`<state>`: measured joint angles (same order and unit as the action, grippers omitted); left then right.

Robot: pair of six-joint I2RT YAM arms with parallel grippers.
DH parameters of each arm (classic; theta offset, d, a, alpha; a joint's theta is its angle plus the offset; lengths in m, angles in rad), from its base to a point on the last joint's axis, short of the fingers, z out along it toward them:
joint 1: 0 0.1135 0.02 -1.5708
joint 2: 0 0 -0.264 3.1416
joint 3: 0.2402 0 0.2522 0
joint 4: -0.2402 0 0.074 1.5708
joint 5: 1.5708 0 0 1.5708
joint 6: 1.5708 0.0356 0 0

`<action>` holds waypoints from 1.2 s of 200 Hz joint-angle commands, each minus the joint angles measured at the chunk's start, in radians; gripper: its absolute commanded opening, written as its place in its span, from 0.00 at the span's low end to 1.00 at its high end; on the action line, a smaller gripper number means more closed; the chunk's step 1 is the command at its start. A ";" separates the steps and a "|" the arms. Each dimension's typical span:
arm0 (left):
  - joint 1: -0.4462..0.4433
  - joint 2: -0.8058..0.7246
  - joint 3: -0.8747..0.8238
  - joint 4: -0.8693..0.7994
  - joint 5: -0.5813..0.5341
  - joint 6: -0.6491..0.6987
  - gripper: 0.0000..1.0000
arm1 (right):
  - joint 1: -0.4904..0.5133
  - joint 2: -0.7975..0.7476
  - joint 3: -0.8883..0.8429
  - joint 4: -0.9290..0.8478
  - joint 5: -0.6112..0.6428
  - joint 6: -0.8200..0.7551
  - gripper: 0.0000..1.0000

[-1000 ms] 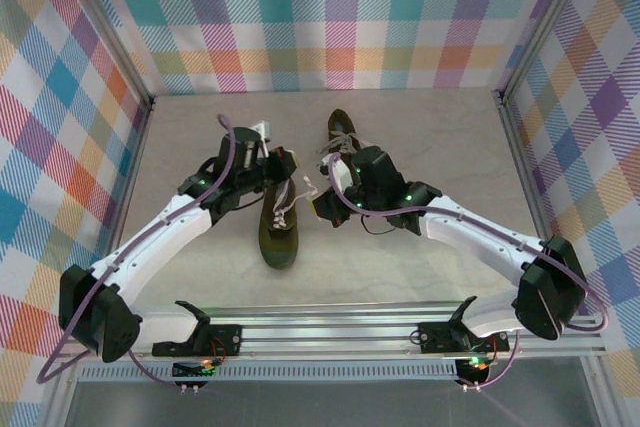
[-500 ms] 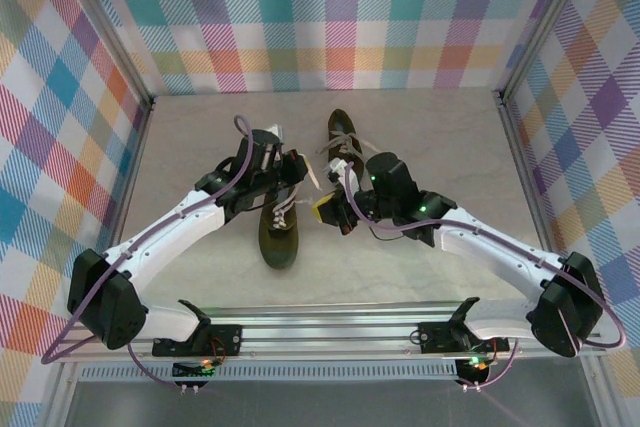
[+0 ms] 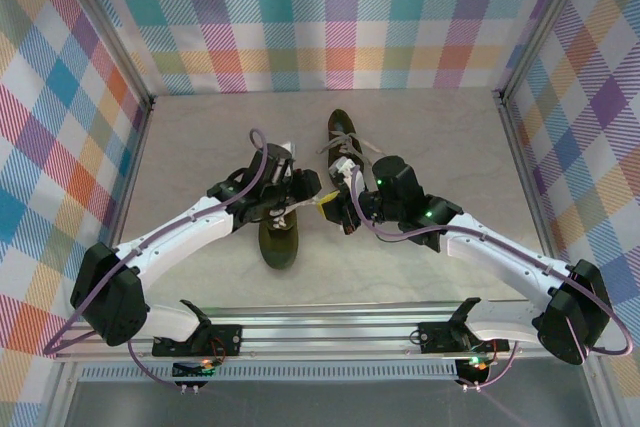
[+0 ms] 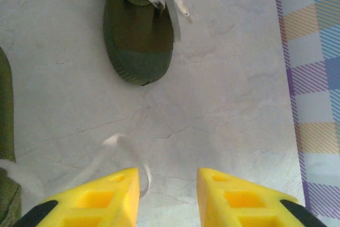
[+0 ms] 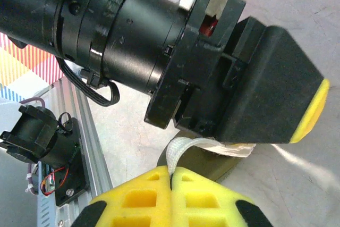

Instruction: Tie the shoes

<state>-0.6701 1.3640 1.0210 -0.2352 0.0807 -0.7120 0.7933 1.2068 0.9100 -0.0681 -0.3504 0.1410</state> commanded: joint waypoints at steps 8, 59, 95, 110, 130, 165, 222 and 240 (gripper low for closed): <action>-0.009 -0.062 -0.011 -0.016 0.007 0.024 0.36 | 0.004 -0.021 -0.011 0.008 0.027 -0.026 0.00; -0.006 -0.122 -0.007 -0.152 -0.058 0.151 0.41 | 0.004 -0.030 -0.017 -0.049 0.093 -0.029 0.00; 0.000 -0.132 -0.012 -0.234 -0.185 0.348 0.36 | 0.004 -0.030 -0.001 -0.118 0.178 0.020 0.00; 0.012 -0.113 -0.025 -0.230 -0.208 0.394 0.43 | 0.004 -0.024 0.019 -0.162 0.227 0.037 0.00; 0.046 -0.049 -0.017 -0.227 -0.173 0.433 0.46 | 0.005 -0.004 0.049 -0.222 0.276 0.058 0.00; 0.126 0.030 -0.017 -0.169 -0.066 0.433 0.49 | 0.004 0.031 0.083 -0.261 0.361 0.172 0.00; 0.201 0.081 -0.037 -0.127 0.029 0.433 0.59 | 0.004 0.076 0.113 -0.188 0.448 0.476 0.00; 0.219 0.040 -0.085 -0.091 0.002 0.389 0.56 | 0.004 0.124 0.153 -0.168 0.470 0.603 0.00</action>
<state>-0.4725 1.4425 0.9951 -0.3790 0.0704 -0.2935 0.7933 1.2823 0.9901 -0.2863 0.0616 0.5312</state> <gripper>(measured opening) 0.567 0.045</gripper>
